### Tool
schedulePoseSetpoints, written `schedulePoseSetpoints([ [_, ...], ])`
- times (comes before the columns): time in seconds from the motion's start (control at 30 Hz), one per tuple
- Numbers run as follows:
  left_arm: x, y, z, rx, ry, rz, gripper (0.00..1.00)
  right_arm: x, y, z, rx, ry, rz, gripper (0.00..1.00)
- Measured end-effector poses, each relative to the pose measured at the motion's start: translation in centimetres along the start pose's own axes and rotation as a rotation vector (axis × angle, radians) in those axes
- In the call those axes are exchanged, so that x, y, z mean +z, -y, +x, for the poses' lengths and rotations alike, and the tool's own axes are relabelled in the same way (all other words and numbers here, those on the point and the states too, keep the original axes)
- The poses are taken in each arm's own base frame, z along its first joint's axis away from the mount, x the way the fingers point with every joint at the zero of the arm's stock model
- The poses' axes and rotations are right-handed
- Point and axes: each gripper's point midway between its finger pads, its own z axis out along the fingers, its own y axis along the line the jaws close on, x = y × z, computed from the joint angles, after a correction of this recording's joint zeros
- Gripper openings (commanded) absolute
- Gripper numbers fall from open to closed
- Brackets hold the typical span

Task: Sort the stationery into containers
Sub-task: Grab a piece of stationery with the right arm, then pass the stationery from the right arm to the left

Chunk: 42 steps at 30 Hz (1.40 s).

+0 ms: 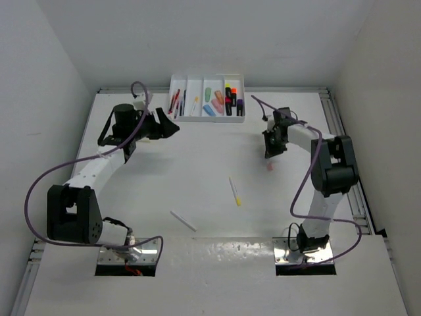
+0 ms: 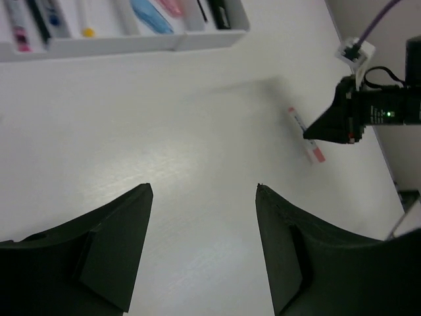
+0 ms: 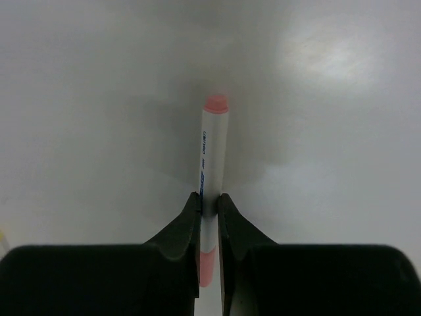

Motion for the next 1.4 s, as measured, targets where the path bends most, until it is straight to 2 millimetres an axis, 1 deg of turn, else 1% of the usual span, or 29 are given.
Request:
schedulePoseSetpoints([
  [0.03, 0.0, 0.7, 0.9, -0.006, -0.02, 0.035, 0.7, -0.7, -1.3, 1.1, -0.028, -0.008, -0.043, 0.0],
  [0.1, 0.0, 2.0, 2.7, -0.012, -0.064, 0.093, 0.7, -2.1, -3.8, 2.3, -0.083, 0.0, -0.125, 0.0],
  [0.27, -0.1, 4.3, 8.0, -0.033, -0.186, 0.184, 0.71, -6.2, -10.3, 2.9, -0.228, 0.094, -0.328, 0.0],
  [0.33, -0.2, 4.9, 9.3, -0.044, -0.218, 0.203, 0.71, -7.8, -12.5, 3.0, -0.289, 0.128, -0.402, 0.0],
  [0.4, -0.3, 5.5, 10.1, -0.05, -0.237, 0.223, 0.71, -9.2, -14.6, 3.1, -0.352, 0.157, -0.472, 0.0],
  [0.47, -0.4, 6.3, 10.4, -0.053, -0.248, 0.251, 0.71, -10.5, -16.5, 3.4, -0.416, 0.179, -0.531, 0.0],
  [0.57, -0.4, 7.8, 10.7, -0.053, -0.259, 0.303, 0.71, -11.8, -18.7, 4.2, -0.498, 0.19, -0.591, 0.0],
  [0.67, -0.3, 9.5, 11.4, -0.057, -0.289, 0.362, 0.71, -12.6, -20.6, 5.4, -0.566, 0.178, -0.637, 0.0],
  [0.73, -0.2, 10.5, 12.2, -0.062, -0.322, 0.398, 0.71, -12.8, -21.3, 6.1, -0.598, 0.164, -0.657, 0.0],
  [0.8, 0.0, 11.7, 13.2, -0.074, -0.366, 0.44, 0.7, -13.0, -21.6, 6.5, -0.609, 0.153, -0.666, 0.0],
  [0.83, 0.0, 11.9, 13.4, -0.077, -0.376, 0.448, 0.7, -13.1, -21.7, 6.5, -0.614, 0.152, -0.669, 0.0],
  [0.97, -0.1, 13.1, 14.8, -0.092, -0.43, 0.496, 0.68, -13.6, -22.0, 6.0, -0.621, 0.164, -0.673, 0.0],
  [1.07, -0.2, 13.7, 15.4, -0.106, -0.459, 0.518, 0.67, -13.9, -22.3, 5.6, -0.629, 0.177, -0.677, 0.0],
  [1.17, -0.2, 14.0, 15.6, -0.122, -0.471, 0.535, 0.66, -14.2, -22.7, 5.7, -0.64, 0.175, -0.687, 0.0],
  [1.27, -0.1, 14.4, 15.3, -0.138, -0.469, 0.551, 0.65, -14.3, -23.0, 6.0, -0.655, 0.169, -0.693, 0.0],
  [1.37, -0.1, 15.0, 14.8, -0.155, -0.46, 0.577, 0.63, -14.3, -23.3, 6.3, -0.667, 0.163, -0.699, 0.0],
  [1.4, -0.2, 15.2, 14.6, -0.16, -0.457, 0.585, 0.6, -14.3, -23.3, 6.4, -0.668, 0.163, -0.699, 0.0],
])
